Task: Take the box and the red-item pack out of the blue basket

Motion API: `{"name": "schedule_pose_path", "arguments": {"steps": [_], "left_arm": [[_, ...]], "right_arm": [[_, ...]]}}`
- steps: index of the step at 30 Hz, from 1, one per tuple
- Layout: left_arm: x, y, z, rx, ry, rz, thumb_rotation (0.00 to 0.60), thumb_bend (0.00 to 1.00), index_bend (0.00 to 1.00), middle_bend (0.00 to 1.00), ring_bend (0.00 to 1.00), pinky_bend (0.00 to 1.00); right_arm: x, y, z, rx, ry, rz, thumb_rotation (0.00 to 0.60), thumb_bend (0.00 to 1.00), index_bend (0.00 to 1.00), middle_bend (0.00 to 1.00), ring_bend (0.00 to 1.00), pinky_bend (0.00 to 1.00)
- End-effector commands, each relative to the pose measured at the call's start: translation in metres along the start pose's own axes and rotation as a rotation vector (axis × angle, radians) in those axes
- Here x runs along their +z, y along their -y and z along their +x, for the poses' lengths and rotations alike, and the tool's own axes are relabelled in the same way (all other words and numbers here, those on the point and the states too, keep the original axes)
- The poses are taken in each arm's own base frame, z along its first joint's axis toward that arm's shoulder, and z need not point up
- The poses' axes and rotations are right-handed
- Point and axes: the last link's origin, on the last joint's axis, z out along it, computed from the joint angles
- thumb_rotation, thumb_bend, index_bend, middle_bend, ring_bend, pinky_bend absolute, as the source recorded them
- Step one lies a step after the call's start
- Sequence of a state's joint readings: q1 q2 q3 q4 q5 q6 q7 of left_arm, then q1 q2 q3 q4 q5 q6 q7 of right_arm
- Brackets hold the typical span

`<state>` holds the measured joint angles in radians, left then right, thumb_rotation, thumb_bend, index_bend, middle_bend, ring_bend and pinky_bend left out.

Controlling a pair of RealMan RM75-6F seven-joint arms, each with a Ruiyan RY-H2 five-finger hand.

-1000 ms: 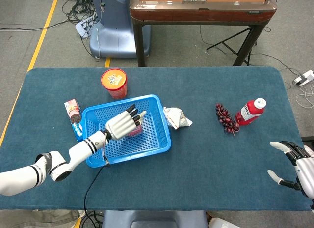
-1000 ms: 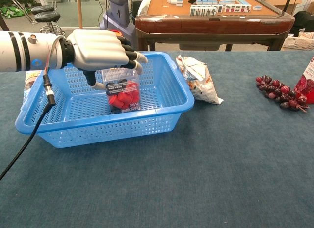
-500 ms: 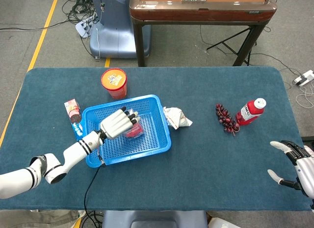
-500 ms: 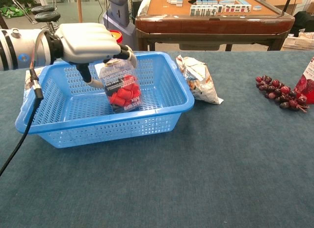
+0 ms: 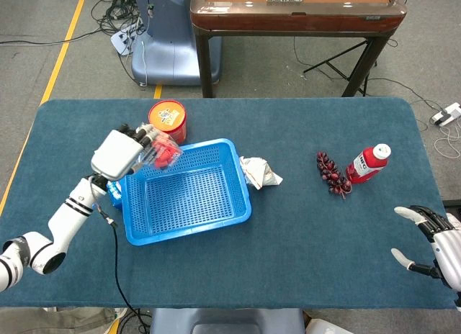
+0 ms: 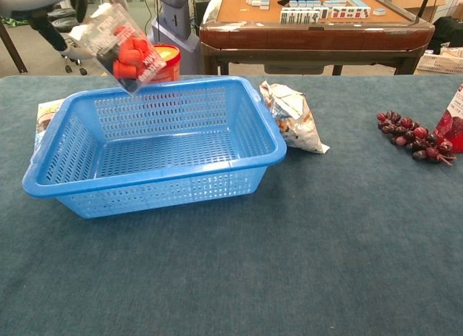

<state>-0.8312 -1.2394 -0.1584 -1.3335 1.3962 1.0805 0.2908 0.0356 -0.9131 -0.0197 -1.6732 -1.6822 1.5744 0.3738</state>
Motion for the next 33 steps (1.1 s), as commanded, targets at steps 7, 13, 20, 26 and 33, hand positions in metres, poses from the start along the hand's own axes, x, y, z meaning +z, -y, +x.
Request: {"name": "schedule_pose_path", "arguments": {"steps": [7,13,20,26,33], "left_arm": [[-0.027,0.060,-0.015,0.119,0.067,0.241,0.600,0.27,0.45,0.40,0.43,0.36],[-0.043,0.076,-0.024,0.208,0.157,0.356,0.600,0.27,0.44,0.41,0.43,0.36],[-0.068,0.081,-0.038,0.324,0.376,0.402,0.600,0.27,0.44,0.41,0.43,0.36],[-0.088,0.073,-0.051,0.336,0.523,0.417,0.600,0.27,0.43,0.41,0.43,0.36],[-0.098,0.062,-0.055,0.310,0.492,0.397,0.600,0.27,0.43,0.41,0.43,0.36]], "right_arm": [[0.001,-0.001,-0.001,0.006,0.004,0.003,0.600,0.21,0.21,0.26,0.17,0.24],[0.001,-0.002,-0.001,0.008,0.005,0.006,0.600,0.21,0.21,0.26,0.17,0.24],[-0.001,-0.004,0.000,0.011,0.001,-0.002,0.600,0.21,0.21,0.26,0.17,0.24],[-0.002,-0.007,-0.001,0.017,0.000,-0.005,0.600,0.21,0.21,0.26,0.17,0.24],[-0.001,-0.008,-0.001,0.021,0.002,0.001,0.600,0.21,0.21,0.26,0.17,0.24]]}}
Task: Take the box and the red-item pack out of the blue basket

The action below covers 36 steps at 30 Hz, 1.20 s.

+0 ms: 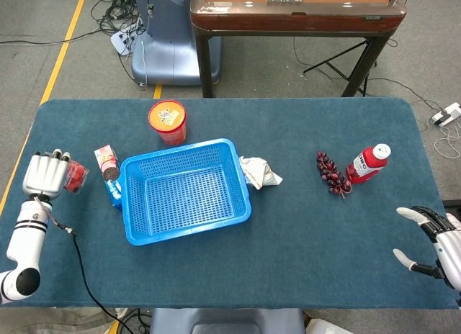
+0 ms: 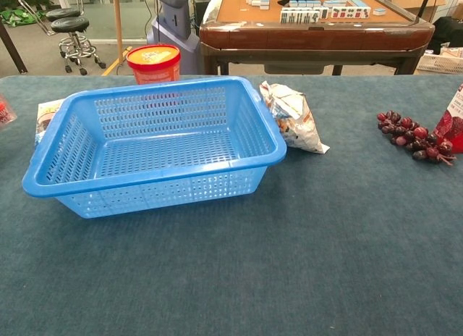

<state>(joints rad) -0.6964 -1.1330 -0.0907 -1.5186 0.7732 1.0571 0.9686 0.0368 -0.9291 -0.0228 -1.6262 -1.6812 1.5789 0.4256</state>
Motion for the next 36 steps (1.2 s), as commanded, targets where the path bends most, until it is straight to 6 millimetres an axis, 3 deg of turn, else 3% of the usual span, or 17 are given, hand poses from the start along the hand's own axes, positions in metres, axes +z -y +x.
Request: {"name": "schedule_pose_path", "arguments": {"steps": [1,9,12,14,15,28,36], "left_arm": [[-0.004,-0.003,-0.003,-0.010,-0.025,-0.010,0.600,0.27,0.43,0.41,0.43,0.36],[-0.011,-0.010,-0.009,-0.092,0.033,-0.034,0.600,0.27,0.39,0.41,0.43,0.36],[-0.016,-0.011,-0.012,-0.063,0.082,-0.027,0.600,0.27,0.21,0.30,0.32,0.34],[-0.019,-0.013,-0.009,-0.087,0.116,-0.023,0.600,0.27,0.03,0.14,0.20,0.31],[-0.021,-0.014,-0.005,-0.099,0.124,-0.019,0.600,0.27,0.00,0.09,0.16,0.30],[-0.055,-0.002,0.022,-0.283,-0.012,0.019,0.600,0.27,0.00,0.02,0.14,0.25],[-0.089,-0.002,0.017,-0.477,-0.092,-0.016,0.600,0.27,0.00,0.02,0.14,0.25]], "right_arm": [[0.000,0.000,0.000,0.000,0.000,0.000,0.600,0.21,0.21,0.26,0.17,0.24],[-0.003,-0.002,0.000,0.004,-0.002,-0.008,0.600,0.21,0.21,0.26,0.17,0.24],[-0.003,-0.002,0.001,0.003,-0.004,-0.006,0.600,0.21,0.21,0.26,0.17,0.24],[-0.003,-0.002,0.001,0.001,-0.006,-0.005,0.600,0.21,0.21,0.26,0.17,0.24],[-0.003,-0.002,0.002,0.001,-0.007,-0.006,0.600,0.21,0.21,0.26,0.17,0.24],[-0.004,-0.004,0.002,-0.001,-0.010,-0.019,0.600,0.24,0.21,0.26,0.17,0.24],[-0.002,-0.005,0.003,-0.040,-0.011,-0.022,0.600,0.24,0.21,0.26,0.17,0.24]]}}
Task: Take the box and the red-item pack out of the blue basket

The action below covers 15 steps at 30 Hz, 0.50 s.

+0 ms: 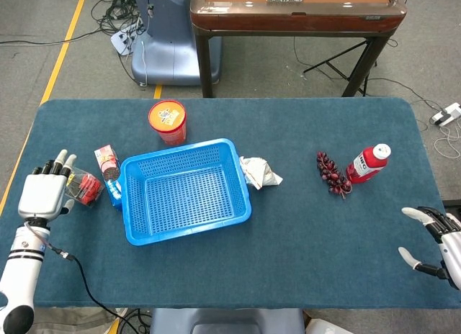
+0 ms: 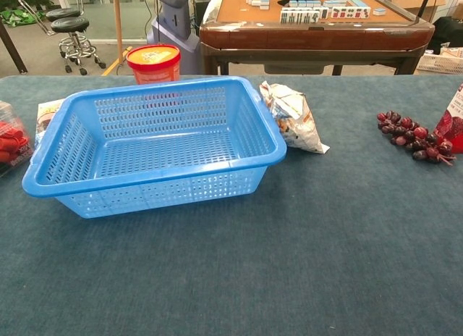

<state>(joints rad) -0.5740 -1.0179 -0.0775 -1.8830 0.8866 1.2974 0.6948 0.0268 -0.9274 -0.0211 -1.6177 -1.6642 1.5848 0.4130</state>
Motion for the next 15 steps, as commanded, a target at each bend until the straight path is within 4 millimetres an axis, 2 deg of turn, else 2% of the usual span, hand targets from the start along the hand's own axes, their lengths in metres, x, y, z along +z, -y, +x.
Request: {"name": "schedule_pose_path", "arguments": {"steps": [1,7,15], "left_arm": [[-0.022,0.005,-0.006,-0.108,-0.037,-0.005,0.600,0.27,0.00,0.02,0.14,0.25],[-0.045,0.009,-0.022,-0.165,-0.135,-0.025,0.600,0.27,0.00,0.02,0.14,0.24],[-0.075,0.013,-0.038,-0.197,-0.167,-0.010,0.600,0.27,0.00,0.02,0.14,0.23]], "right_arm": [[0.002,0.000,0.000,-0.025,0.002,0.000,0.600,0.24,0.21,0.26,0.17,0.24],[0.006,0.000,-0.002,-0.031,0.051,-0.004,0.600,0.24,0.21,0.26,0.17,0.24],[0.009,0.004,-0.006,-0.014,0.072,0.012,0.600,0.24,0.21,0.26,0.17,0.24]]}}
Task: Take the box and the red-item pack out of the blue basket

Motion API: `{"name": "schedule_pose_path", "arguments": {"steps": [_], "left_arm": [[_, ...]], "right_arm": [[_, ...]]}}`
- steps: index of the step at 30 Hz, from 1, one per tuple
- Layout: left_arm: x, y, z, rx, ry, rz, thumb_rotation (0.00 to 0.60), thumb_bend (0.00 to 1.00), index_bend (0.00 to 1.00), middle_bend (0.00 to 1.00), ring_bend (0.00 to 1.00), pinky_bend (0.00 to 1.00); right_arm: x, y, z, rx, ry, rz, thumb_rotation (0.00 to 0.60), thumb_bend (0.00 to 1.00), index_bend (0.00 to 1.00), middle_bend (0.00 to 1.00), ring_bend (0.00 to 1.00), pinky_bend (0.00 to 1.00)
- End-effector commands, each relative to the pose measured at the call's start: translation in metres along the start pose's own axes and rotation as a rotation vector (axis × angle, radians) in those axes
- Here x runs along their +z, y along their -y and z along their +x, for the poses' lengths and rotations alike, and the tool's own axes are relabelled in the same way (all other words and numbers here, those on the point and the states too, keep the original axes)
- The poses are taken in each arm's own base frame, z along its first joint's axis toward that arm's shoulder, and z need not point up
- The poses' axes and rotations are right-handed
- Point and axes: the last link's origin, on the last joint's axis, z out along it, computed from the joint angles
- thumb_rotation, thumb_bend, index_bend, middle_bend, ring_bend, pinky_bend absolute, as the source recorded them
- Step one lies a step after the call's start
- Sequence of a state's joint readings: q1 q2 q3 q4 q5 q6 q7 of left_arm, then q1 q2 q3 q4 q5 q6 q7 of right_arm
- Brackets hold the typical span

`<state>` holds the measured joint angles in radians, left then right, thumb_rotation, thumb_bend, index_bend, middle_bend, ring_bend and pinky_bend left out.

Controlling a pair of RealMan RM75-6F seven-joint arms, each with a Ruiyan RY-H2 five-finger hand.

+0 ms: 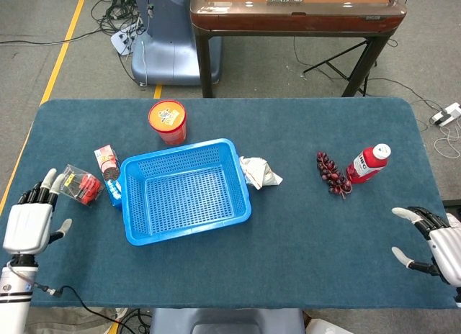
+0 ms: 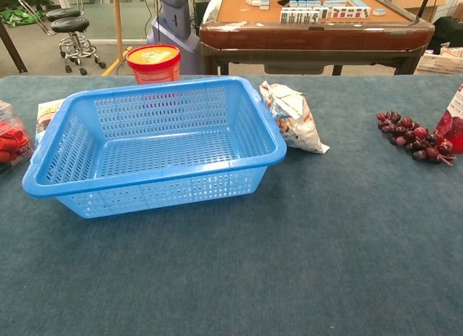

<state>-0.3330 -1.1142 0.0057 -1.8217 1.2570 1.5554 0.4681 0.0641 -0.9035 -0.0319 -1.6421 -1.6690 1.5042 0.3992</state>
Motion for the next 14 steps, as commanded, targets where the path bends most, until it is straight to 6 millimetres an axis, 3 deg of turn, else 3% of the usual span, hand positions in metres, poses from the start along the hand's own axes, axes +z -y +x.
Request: {"name": "schedule_pose_path", "arguments": {"steps": [1,14], "left_arm": [[-0.013,0.003,-0.005,-0.027,-0.005,0.011,0.600,0.27,0.00,0.02,0.14,0.23],[-0.036,0.010,-0.008,-0.013,0.006,0.048,0.600,0.27,0.00,0.02,0.14,0.22]], "right_arm": [[0.000,0.003,0.000,0.002,-0.010,0.013,0.600,0.24,0.21,0.26,0.17,0.24],[-0.002,0.008,-0.008,-0.044,-0.056,0.027,0.600,0.24,0.21,0.26,0.17,0.24]]}}
